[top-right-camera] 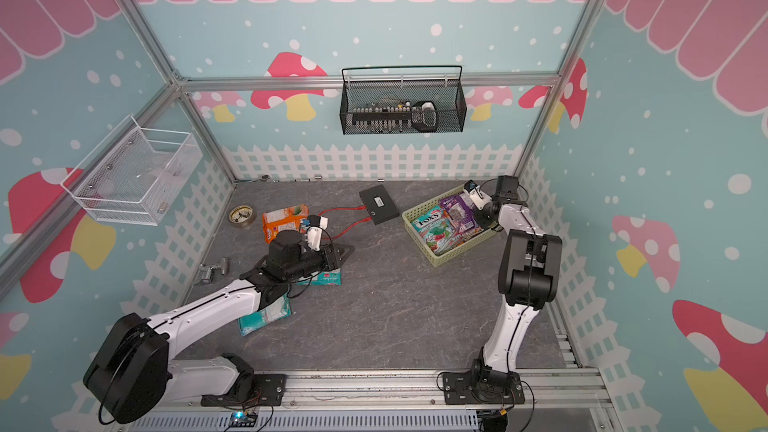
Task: Put the candies in the basket
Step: Place the candy in the basket.
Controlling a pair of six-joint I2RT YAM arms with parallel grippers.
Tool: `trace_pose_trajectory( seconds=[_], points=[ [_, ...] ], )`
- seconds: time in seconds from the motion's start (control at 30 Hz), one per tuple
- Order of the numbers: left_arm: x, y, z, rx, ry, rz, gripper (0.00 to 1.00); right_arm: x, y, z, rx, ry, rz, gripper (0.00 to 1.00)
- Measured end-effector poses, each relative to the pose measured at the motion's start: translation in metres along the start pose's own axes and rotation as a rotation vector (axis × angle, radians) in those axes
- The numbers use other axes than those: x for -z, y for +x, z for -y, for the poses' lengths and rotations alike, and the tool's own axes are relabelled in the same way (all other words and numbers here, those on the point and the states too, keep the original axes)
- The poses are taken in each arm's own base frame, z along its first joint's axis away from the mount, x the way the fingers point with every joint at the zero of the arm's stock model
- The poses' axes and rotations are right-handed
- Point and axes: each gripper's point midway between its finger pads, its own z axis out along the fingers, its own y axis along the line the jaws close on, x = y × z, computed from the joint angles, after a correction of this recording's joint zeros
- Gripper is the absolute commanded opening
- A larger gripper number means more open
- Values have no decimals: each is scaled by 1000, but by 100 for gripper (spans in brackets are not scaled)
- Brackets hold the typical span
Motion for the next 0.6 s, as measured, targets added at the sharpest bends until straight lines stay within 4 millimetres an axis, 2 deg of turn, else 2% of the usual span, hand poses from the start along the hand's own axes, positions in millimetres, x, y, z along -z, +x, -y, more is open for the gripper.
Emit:
trace_pose_trajectory(
  seconds=[0.3, 0.43, 0.6],
  points=[
    [-1, -4, -2, 0, -17, 11, 51, 3, -3, 25, 14, 109, -22, 39],
    [-1, -4, -9, 5, -56, 18, 51, 8, -5, 25, -23, 129, -15, 43],
    [1, -5, -25, 15, -144, 36, 51, 17, -11, 12, -112, 124, 5, 46]
  ],
)
